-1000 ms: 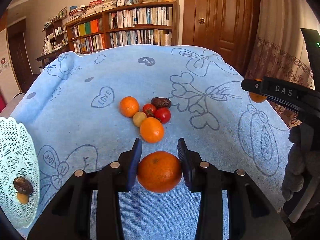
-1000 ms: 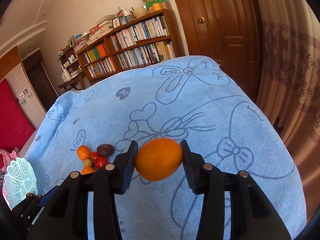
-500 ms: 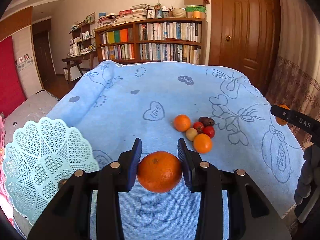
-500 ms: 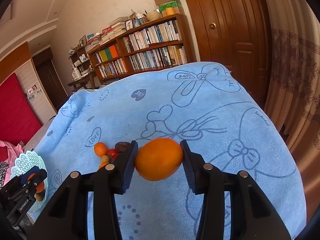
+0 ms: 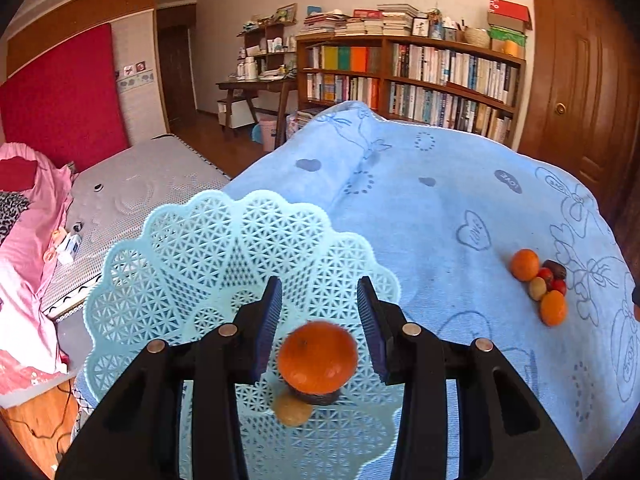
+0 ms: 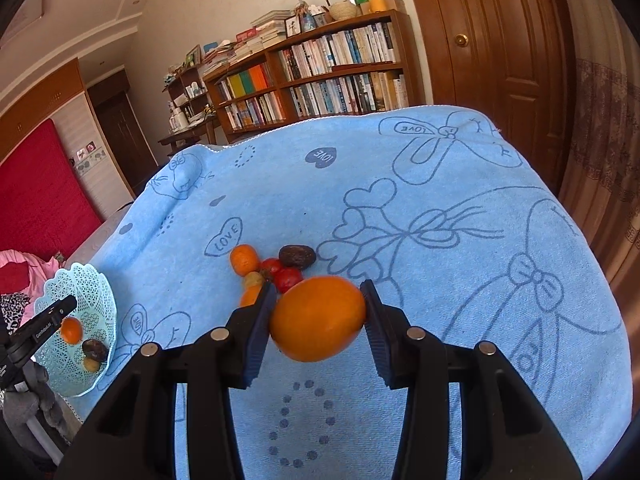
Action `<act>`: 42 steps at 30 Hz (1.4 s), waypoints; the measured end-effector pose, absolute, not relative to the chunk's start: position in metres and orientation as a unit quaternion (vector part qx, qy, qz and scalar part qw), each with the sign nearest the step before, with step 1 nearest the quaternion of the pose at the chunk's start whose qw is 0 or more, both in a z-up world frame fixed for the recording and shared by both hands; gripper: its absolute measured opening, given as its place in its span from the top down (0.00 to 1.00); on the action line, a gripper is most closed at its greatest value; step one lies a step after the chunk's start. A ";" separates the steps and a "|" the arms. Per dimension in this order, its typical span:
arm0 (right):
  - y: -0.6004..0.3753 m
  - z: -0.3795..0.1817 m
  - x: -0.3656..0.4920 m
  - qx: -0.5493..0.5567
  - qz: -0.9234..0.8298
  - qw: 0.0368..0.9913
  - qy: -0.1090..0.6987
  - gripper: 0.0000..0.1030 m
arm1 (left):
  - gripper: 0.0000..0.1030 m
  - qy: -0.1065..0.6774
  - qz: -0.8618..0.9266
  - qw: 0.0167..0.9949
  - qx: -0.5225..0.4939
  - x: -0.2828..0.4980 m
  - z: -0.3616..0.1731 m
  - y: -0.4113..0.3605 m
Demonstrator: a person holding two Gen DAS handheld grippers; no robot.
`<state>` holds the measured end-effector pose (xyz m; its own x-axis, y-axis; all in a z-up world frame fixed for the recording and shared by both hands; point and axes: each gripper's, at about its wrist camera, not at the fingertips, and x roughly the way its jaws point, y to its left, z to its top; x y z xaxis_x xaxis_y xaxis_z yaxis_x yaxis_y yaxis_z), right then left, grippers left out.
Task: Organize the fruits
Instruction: 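Carry the orange into the blue basket and open the left gripper, then lower the held orange into the blue basket and open the right gripper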
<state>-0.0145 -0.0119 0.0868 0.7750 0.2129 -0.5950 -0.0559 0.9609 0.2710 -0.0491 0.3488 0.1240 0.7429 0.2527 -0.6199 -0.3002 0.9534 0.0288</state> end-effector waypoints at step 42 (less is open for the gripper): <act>0.314 0.077 -0.020 0.041 0.401 0.815 0.417 0.50 | 0.06 0.196 0.178 0.962 -0.066 -0.117 0.214 0.428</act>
<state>-0.0203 0.3141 0.0768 0.3316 0.6868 -0.6468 -0.6191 0.6757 0.4001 -0.1167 0.4276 0.2137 0.8597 0.3165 -0.4010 -0.3681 0.9281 -0.0566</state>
